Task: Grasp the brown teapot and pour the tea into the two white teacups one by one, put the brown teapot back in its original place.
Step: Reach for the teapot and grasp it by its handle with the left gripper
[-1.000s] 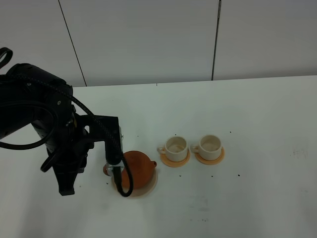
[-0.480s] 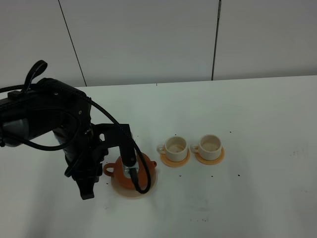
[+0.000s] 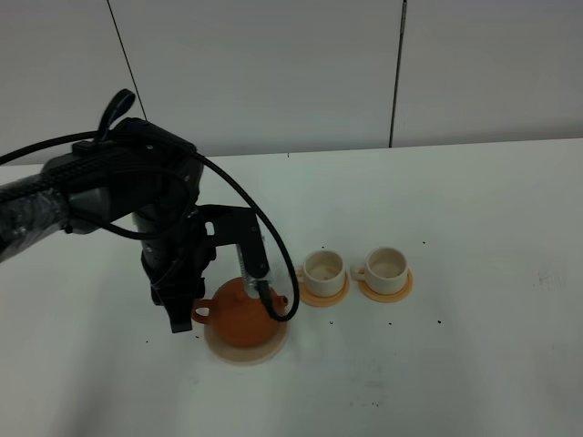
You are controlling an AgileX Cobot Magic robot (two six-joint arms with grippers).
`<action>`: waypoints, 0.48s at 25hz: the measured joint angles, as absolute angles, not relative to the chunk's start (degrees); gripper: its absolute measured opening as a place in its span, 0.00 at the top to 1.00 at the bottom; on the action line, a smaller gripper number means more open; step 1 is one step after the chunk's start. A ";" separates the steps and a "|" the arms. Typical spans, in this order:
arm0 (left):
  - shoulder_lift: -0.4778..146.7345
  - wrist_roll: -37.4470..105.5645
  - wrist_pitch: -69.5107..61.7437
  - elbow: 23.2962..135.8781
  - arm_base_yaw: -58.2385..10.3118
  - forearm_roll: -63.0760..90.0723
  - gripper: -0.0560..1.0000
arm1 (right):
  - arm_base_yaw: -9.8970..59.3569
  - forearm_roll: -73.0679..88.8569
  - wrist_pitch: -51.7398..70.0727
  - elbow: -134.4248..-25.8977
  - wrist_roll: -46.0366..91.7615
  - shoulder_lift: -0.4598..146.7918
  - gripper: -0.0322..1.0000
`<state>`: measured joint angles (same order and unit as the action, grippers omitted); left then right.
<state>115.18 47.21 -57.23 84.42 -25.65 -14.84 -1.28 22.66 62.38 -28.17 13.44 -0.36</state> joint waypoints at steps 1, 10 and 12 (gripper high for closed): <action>115.94 47.53 -57.56 85.22 -25.95 -14.84 0.52 | -1.28 22.66 62.38 -28.17 13.44 -0.36 0.56; 118.07 49.13 -60.69 86.92 -27.38 -14.48 0.52 | -1.28 22.79 62.38 -28.17 13.38 -0.36 0.56; 118.40 49.13 -60.82 86.99 -27.38 -14.48 0.52 | -1.28 22.79 62.38 -28.17 13.38 -0.36 0.56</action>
